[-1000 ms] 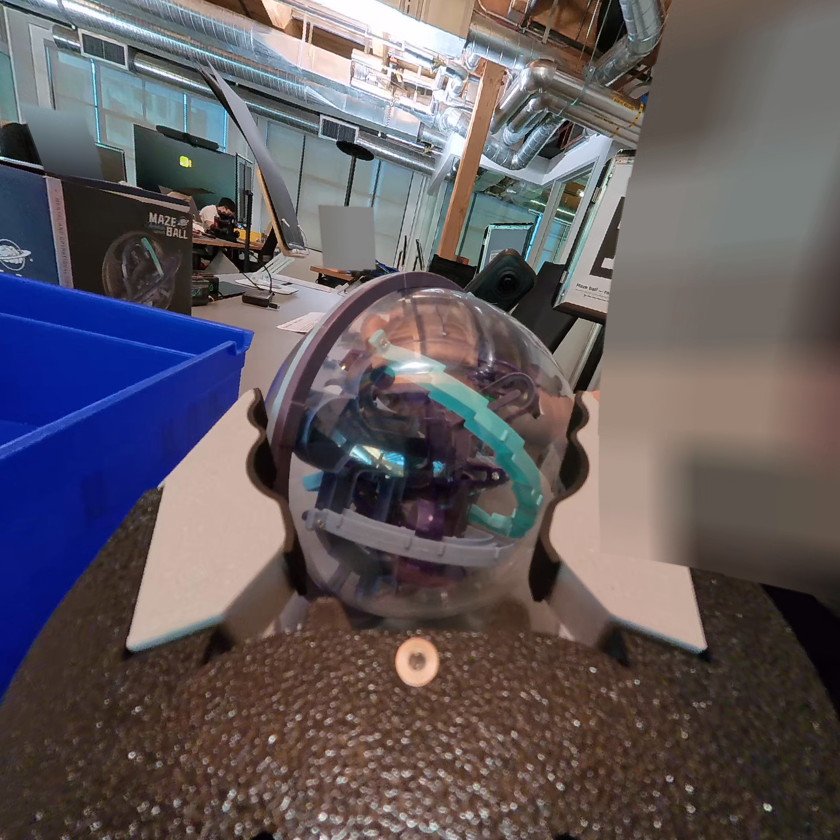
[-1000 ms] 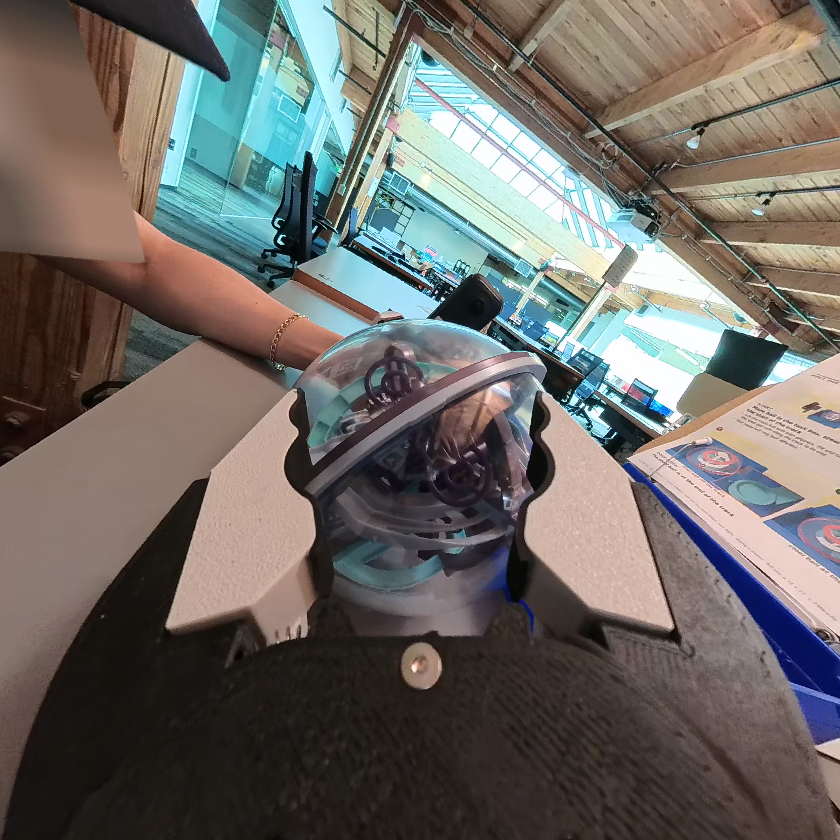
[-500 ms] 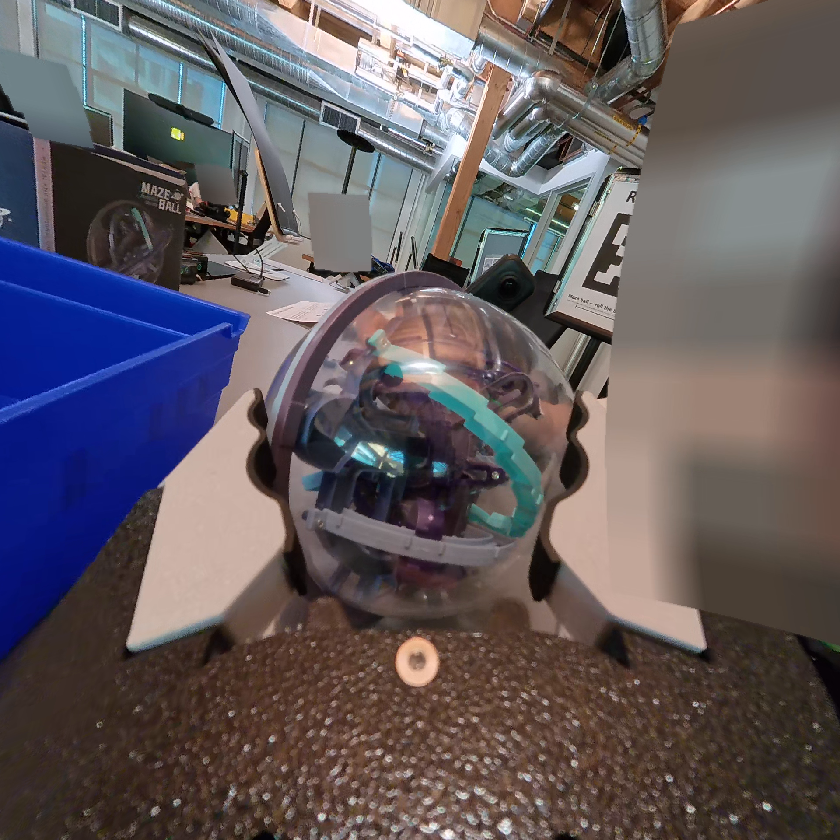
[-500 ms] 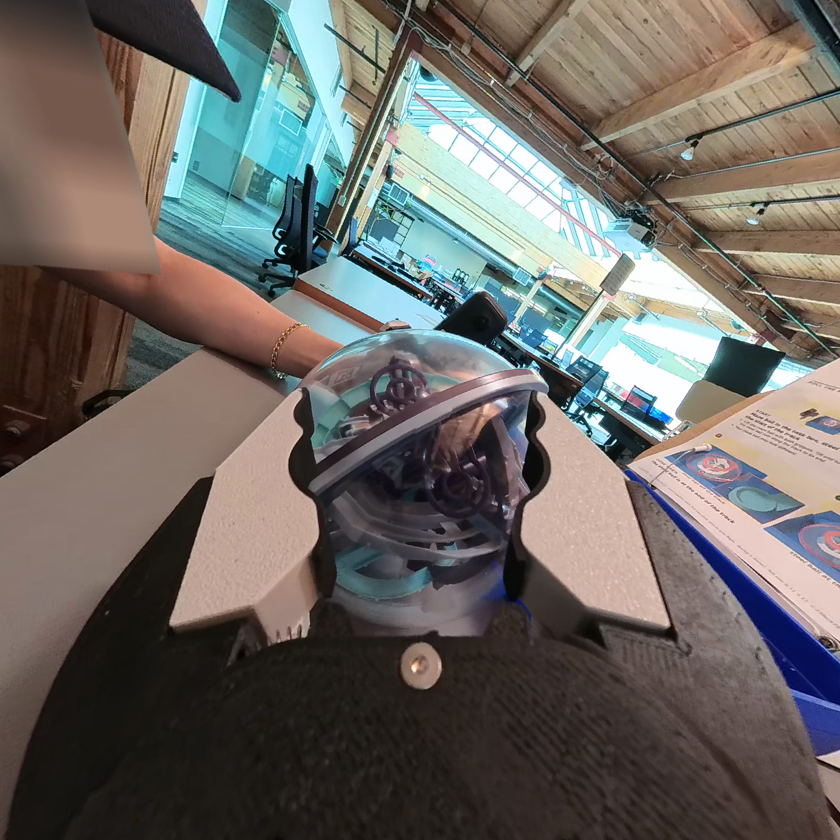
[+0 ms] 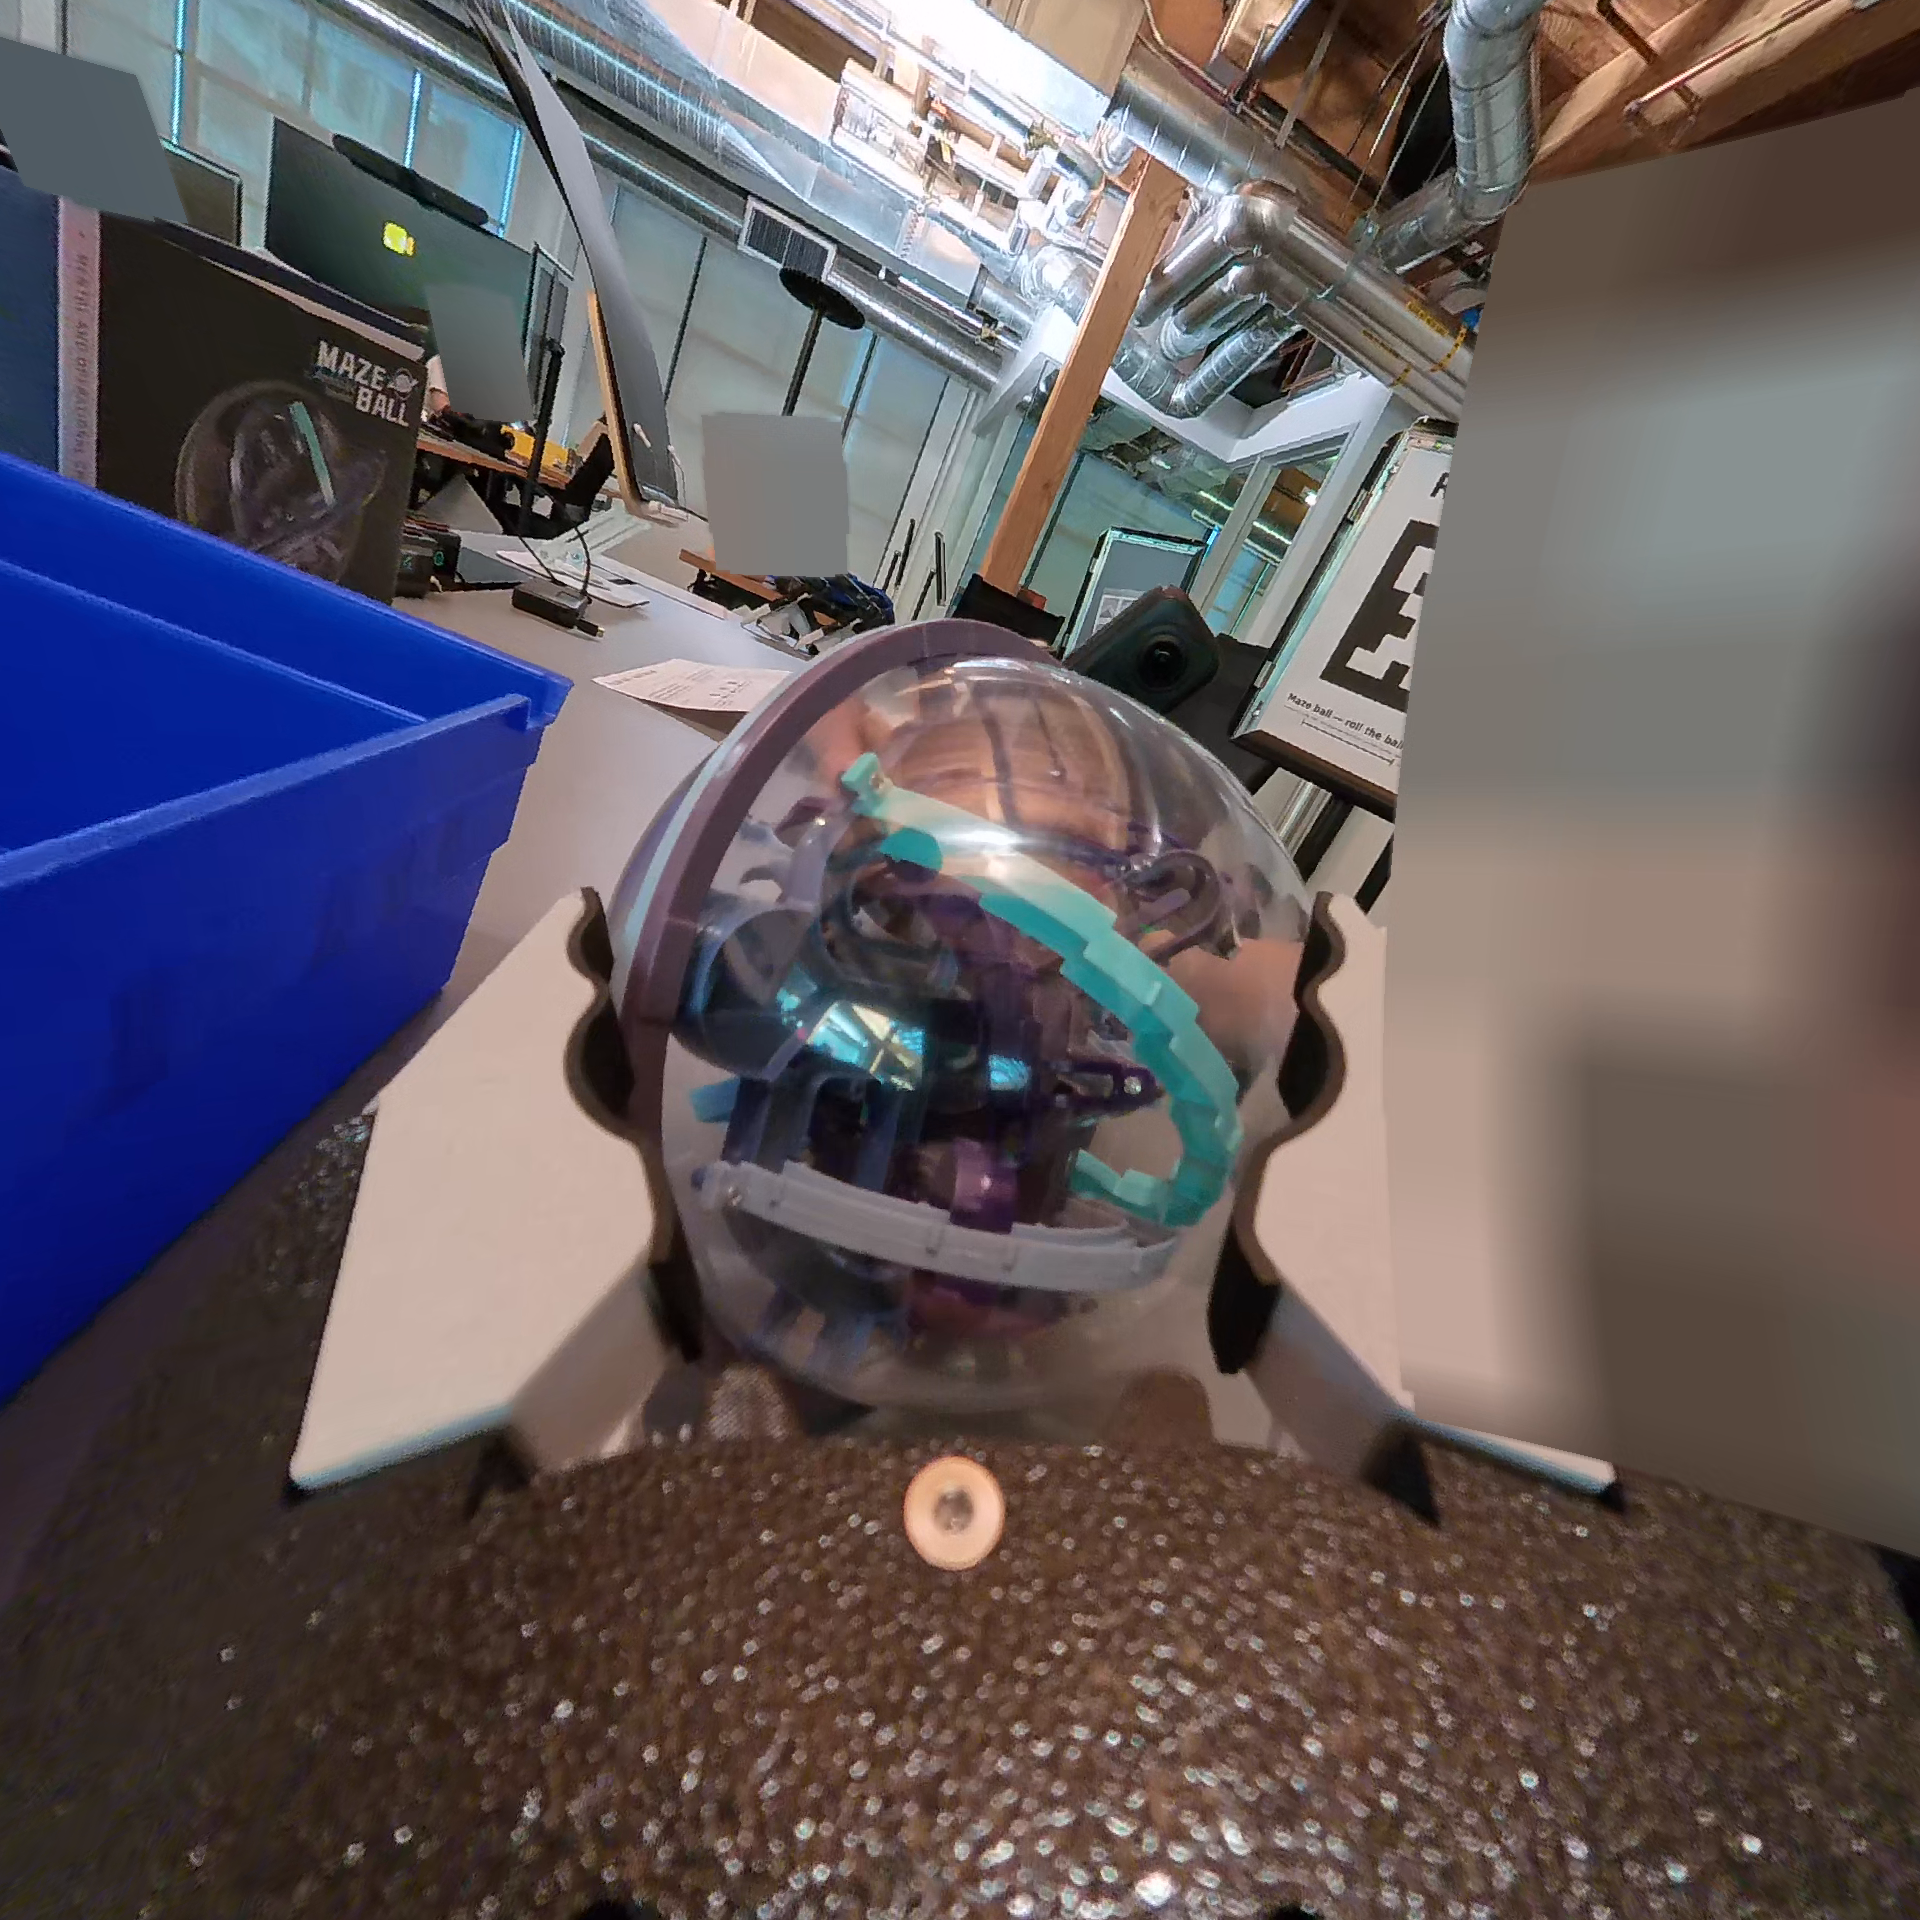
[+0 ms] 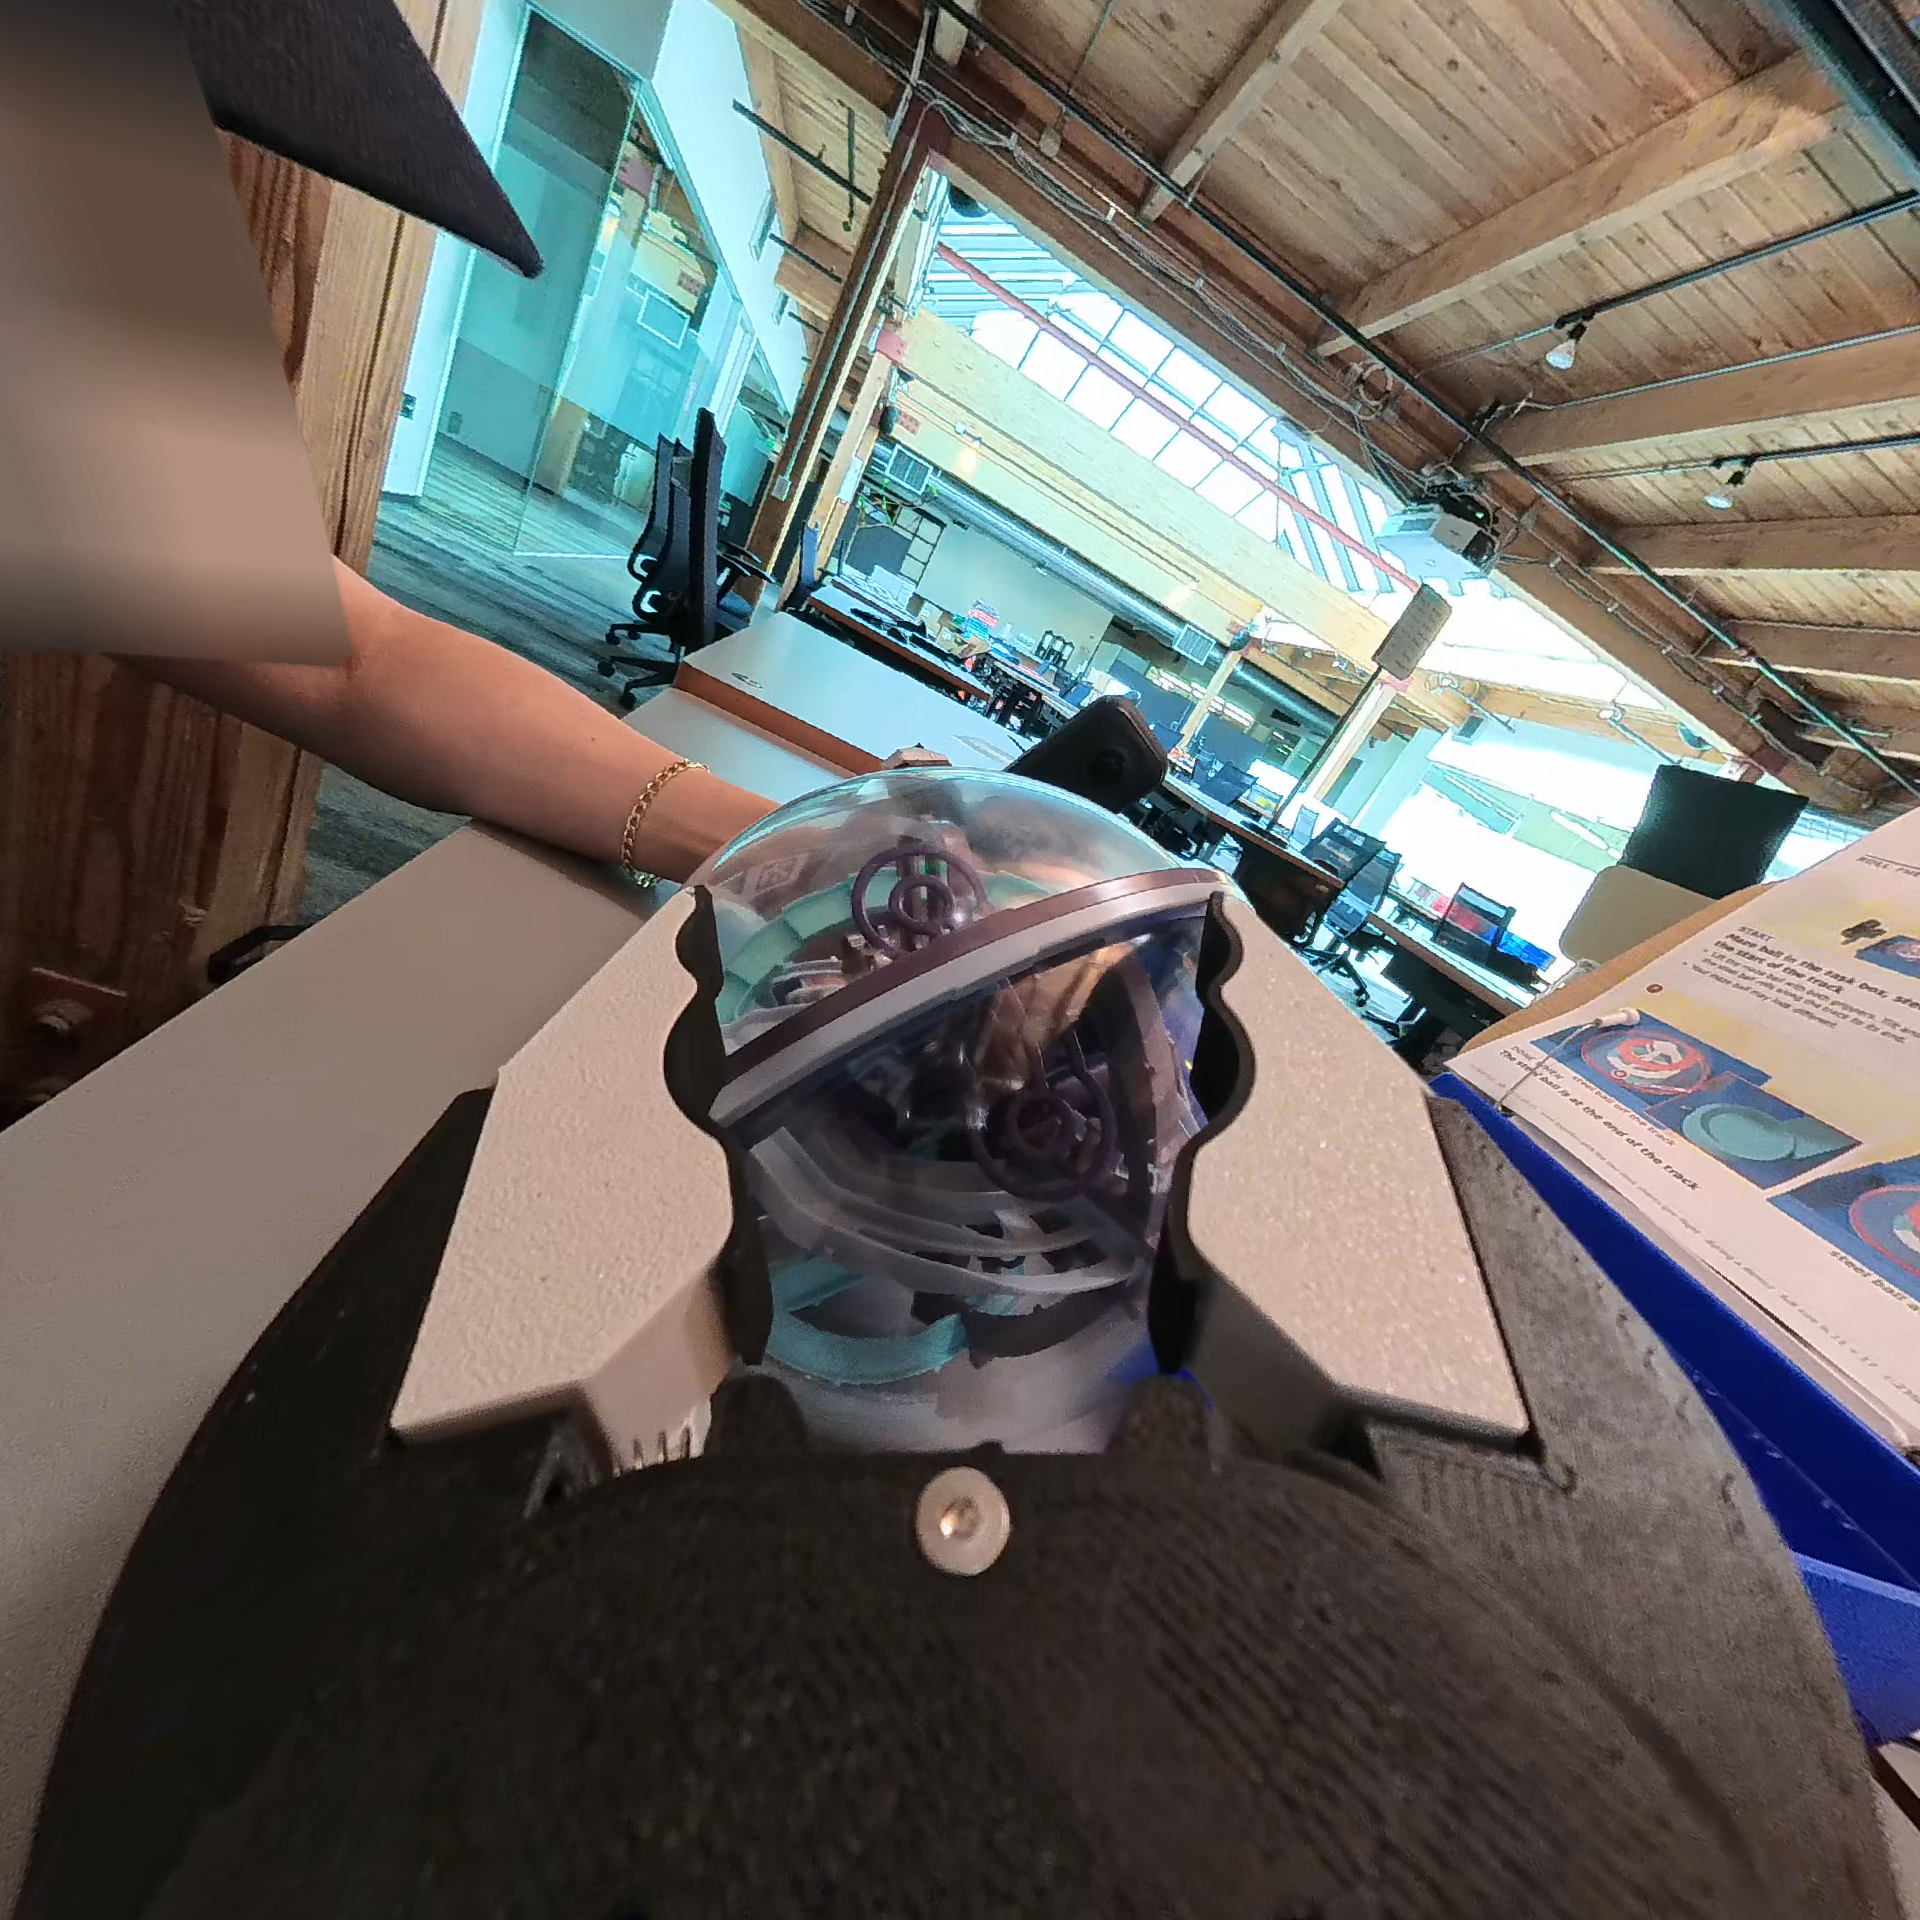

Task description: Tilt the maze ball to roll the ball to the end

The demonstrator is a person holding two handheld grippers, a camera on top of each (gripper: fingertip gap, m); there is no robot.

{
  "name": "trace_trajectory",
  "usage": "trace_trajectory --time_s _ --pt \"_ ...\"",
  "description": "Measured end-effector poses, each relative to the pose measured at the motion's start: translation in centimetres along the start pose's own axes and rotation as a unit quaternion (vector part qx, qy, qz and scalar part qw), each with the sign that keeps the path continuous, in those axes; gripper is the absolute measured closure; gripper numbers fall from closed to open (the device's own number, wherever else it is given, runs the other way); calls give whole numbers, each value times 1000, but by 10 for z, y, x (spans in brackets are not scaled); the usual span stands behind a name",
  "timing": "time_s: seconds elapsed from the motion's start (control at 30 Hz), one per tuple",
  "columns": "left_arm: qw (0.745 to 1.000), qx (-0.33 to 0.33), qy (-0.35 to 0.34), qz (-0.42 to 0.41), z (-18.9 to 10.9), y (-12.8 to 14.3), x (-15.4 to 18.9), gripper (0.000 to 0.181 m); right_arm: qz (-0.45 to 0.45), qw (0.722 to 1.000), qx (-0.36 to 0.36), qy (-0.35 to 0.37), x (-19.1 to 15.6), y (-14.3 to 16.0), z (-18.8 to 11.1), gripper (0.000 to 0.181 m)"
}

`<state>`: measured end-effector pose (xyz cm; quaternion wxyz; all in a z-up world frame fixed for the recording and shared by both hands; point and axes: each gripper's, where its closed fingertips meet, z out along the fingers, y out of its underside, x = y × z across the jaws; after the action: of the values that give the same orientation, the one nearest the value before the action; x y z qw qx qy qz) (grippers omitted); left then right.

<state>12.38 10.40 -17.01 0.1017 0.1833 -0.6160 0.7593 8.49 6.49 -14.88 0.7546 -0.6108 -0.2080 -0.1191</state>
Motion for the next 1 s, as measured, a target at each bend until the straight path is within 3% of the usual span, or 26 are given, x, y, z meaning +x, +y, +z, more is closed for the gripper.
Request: trace_trajectory --time_s 0.37,0.6,0.8,1.0 --pt "999 -10 -23 -32 1 0 -7 57 -17 1000 -19 2 5 2 -6 93" --pt "999 -37 -30 -8 3 1 0 63 -37 998 -53 -18 3 3 -15 81" --pt "999 -35 -35 1 4 0 0 64 -10 998 -58 -33 1 9 -16 83" --pt "998 -33 -50 -22 1 -2 -7 64 -22 995 -88 -36 0 21 -16 76"
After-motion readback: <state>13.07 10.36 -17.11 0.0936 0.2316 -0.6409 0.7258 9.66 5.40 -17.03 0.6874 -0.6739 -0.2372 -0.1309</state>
